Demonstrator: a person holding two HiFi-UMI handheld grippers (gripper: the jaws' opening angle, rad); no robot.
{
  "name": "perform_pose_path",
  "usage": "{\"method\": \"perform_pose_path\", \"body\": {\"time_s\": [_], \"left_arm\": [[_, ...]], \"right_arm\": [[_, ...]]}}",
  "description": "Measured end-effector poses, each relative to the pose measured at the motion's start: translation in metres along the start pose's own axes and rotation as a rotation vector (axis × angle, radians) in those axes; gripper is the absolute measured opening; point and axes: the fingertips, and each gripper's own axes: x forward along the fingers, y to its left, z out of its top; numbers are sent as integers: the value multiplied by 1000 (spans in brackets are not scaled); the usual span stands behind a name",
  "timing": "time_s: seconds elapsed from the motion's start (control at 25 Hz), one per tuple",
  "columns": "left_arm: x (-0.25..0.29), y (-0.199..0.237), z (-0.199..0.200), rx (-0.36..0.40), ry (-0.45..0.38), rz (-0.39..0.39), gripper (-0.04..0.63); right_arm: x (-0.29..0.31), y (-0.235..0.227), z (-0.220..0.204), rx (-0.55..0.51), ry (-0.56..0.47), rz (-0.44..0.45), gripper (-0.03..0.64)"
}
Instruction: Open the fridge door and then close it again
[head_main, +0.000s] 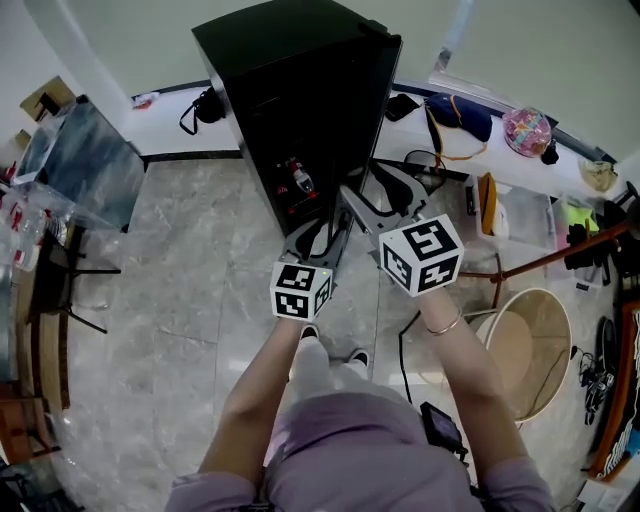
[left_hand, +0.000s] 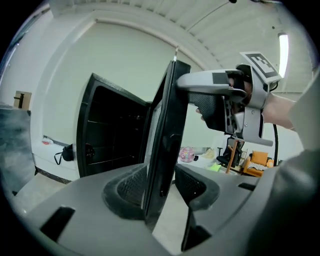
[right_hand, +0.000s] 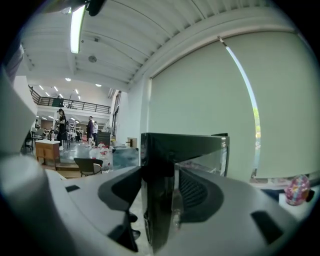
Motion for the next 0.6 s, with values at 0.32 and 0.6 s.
{"method": "perform_pose_path", "body": {"time_s": [0.32, 0.6], "left_arm": [[26, 9, -9, 6, 86, -139, 189], [29, -5, -9, 64, 109, -251, 129]], "right_arm": [[1, -1, 1, 0, -1, -8, 239], [-5, -2, -1, 33, -9, -41, 233]]}}
